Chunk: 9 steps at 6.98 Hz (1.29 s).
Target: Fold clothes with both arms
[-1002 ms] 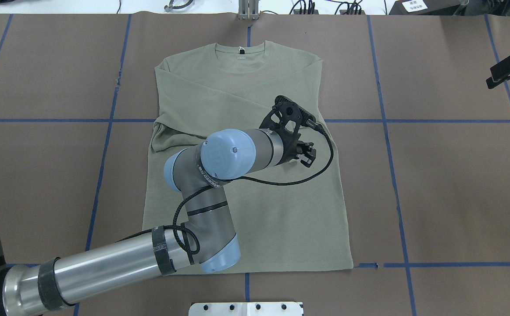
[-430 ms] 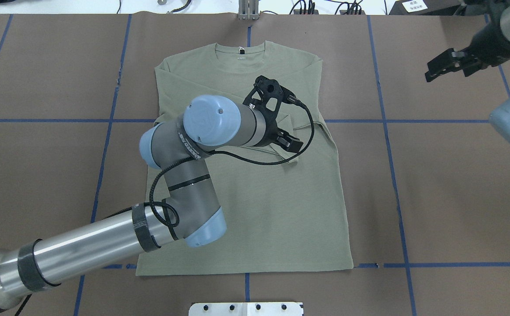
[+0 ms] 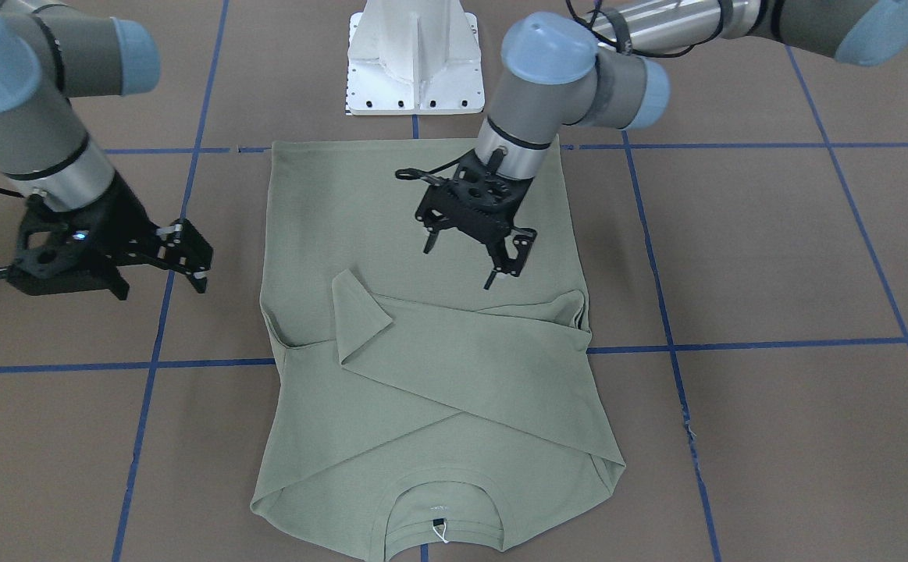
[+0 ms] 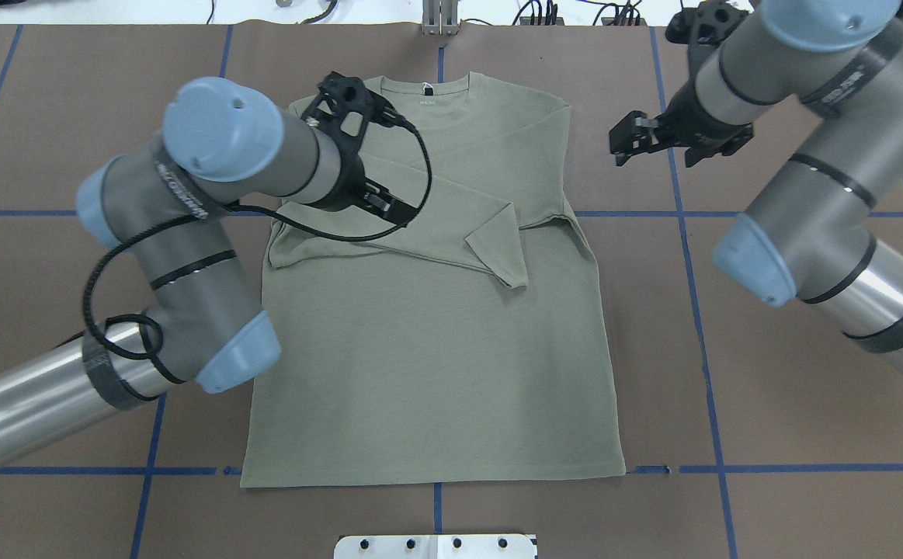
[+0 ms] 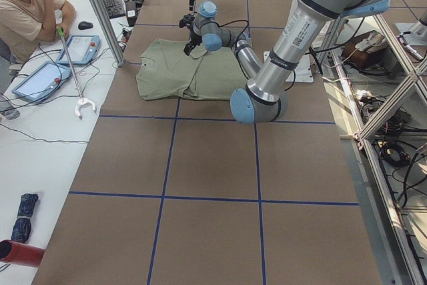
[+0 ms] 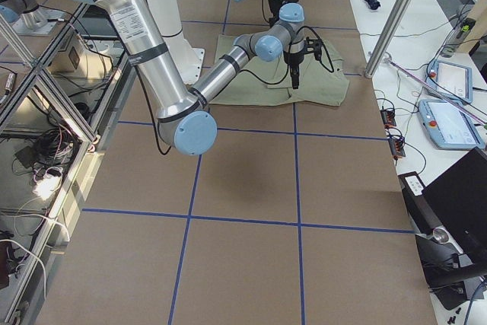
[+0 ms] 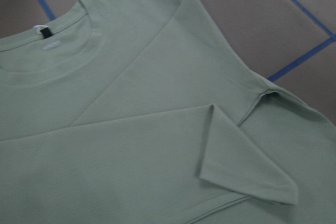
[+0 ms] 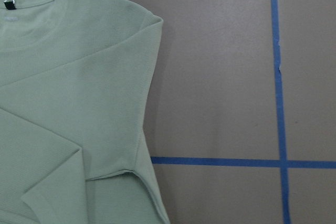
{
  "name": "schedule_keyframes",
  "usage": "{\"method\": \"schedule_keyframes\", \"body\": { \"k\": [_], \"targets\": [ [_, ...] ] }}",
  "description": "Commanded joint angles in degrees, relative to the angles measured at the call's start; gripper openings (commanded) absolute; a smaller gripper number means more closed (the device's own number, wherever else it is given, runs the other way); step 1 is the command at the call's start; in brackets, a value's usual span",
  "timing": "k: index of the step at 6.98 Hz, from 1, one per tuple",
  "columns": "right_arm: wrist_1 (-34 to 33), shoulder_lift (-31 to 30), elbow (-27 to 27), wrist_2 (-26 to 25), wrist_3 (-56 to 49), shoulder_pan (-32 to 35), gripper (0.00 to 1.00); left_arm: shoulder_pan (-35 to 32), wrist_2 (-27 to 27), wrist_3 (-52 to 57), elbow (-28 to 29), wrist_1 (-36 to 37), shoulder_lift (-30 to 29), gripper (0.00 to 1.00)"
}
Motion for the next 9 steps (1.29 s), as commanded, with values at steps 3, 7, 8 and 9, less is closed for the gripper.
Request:
{"method": "schedule_keyframes", "body": {
  "k": [3, 7, 8, 9],
  "targets": [
    [-0.13, 19.14, -21.31, -18.29, 10.37, -13.42, 0.76, -9.03, -9.97, 14.78, -5.90, 0.06, 10.02, 1.00],
    [0.04, 24.73, -32.36, -23.07, 15.06, -17.83, 0.51, -8.94, -9.97, 13.99, -5.91, -0.03, 10.11, 1.00],
    [-0.04, 24.55, -32.54, -23.34, 15.32, -18.80, 0.48, -8.86, -9.97, 13.90, -5.91, -0.03, 10.11, 1.00],
    [-0.13, 24.38, -32.80, -24.39, 15.76, -19.68, 0.47, -8.85, -9.97, 13.90, -5.82, -0.03, 10.02, 1.00]
  ]
}}
